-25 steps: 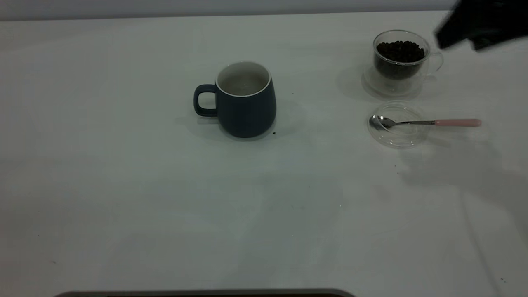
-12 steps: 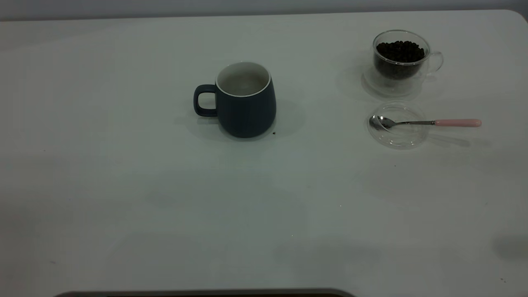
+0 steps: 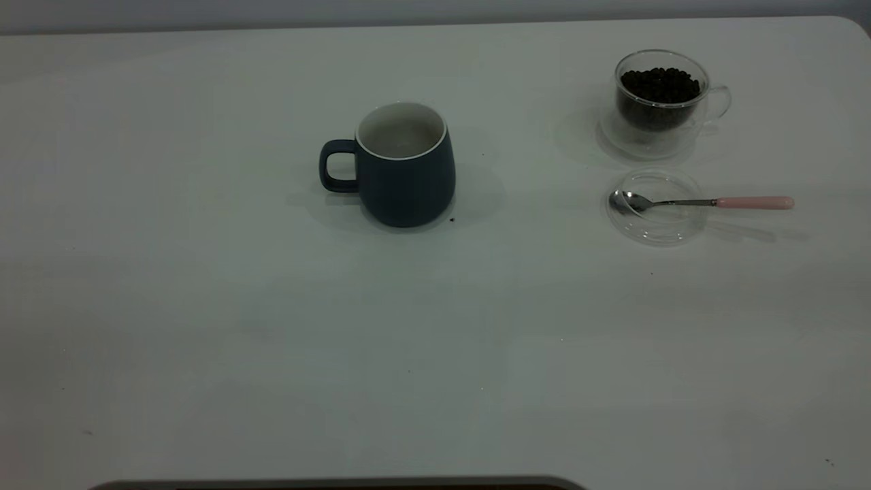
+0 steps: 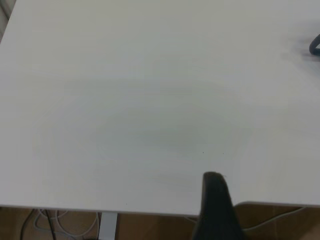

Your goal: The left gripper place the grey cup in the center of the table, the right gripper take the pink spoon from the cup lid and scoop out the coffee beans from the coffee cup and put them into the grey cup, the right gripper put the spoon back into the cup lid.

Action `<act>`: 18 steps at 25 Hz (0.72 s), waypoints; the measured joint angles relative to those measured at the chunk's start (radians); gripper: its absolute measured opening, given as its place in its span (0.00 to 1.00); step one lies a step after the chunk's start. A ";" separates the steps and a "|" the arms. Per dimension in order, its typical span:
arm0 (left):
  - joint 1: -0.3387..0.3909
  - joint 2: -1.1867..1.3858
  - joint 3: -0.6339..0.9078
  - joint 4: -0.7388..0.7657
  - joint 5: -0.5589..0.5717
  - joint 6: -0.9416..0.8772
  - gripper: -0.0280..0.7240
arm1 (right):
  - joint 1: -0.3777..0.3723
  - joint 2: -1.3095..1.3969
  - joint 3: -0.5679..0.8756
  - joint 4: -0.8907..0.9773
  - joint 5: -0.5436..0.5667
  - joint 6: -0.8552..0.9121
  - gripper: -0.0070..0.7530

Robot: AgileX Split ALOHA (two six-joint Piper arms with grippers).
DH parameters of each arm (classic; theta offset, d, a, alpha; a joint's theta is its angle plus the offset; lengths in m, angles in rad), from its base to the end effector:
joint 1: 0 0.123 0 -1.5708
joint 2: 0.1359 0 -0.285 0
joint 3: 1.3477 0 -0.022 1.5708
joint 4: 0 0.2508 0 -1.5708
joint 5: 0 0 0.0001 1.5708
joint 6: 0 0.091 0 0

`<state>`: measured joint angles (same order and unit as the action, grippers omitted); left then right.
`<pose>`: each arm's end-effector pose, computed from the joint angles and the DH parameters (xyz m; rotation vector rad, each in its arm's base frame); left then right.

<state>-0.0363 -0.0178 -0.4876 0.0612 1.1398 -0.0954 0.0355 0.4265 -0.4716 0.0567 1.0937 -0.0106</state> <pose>-0.0095 0.0054 0.2676 -0.0685 2.1152 -0.0043 0.0564 0.0066 0.2553 -0.0454 2.5314 0.0840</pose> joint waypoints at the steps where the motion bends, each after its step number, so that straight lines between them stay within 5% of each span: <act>1: 0.000 0.000 0.000 0.000 0.000 0.000 0.79 | 0.000 -0.032 0.000 0.000 0.004 0.000 0.75; 18: 0.000 0.000 0.000 0.000 0.000 0.000 0.79 | -0.001 -0.392 0.000 0.000 0.025 0.000 0.74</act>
<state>-0.0363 -0.0178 -0.4876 0.0612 1.1398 -0.0954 0.0348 0.0345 -0.4716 0.0567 1.1192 -0.0106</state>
